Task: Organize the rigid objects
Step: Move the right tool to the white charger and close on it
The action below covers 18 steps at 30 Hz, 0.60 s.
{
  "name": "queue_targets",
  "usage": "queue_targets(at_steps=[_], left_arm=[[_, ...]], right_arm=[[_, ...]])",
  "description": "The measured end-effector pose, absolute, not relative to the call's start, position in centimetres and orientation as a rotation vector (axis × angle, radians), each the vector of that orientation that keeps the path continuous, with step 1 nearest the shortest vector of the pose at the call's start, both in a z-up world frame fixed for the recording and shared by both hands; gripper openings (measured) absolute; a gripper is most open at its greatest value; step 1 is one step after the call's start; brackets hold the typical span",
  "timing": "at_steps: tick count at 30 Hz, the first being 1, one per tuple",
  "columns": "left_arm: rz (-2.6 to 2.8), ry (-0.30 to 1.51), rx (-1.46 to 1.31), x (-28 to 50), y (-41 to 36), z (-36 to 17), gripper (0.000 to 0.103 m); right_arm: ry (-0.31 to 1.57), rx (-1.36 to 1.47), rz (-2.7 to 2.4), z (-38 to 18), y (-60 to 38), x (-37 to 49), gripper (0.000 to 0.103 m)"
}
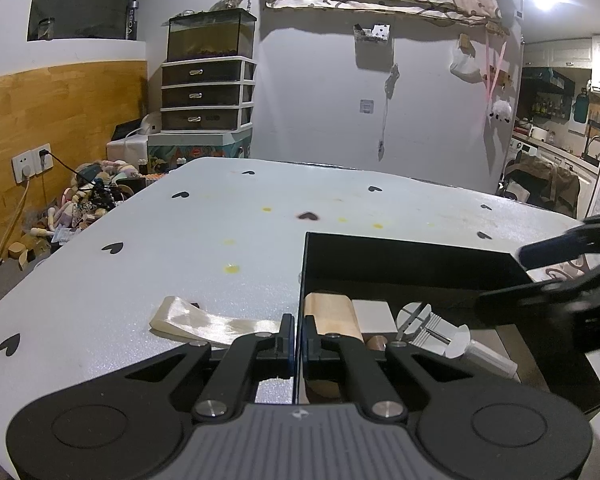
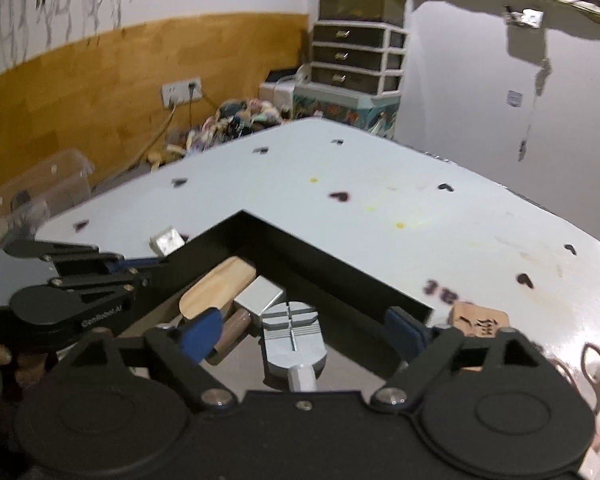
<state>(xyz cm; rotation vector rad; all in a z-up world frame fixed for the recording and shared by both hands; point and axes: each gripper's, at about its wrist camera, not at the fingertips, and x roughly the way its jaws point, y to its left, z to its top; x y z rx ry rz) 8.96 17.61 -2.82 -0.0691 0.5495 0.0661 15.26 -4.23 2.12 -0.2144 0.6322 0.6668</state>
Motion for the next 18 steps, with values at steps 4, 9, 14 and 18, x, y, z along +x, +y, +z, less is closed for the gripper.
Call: queue_targets(at_steps=[4,9,14,18], left_arm=[[0.071,0.551,-0.067,9.0,17.6,-2.8,0.003],[0.073,0.552,-0.066,9.0,17.7,-2.7,0.003],[0.073,0.552,-0.066,9.0,17.7,-2.7,0.003],[0.075,0.552,-0.064,9.0,17.8,-2.7,0.003]], right_arm=[[0.581,-0.159,0.63,2.4,-6.5,14.3,0.101],[0.548,-0.112,0.554,2.2,-9.6,13.3,0.103],[0.534,-0.055,0.435,1.5,-13.2,12.6,0.103],[0.538,-0.014,0.331,0.6,-15.8,12.3,0.103]])
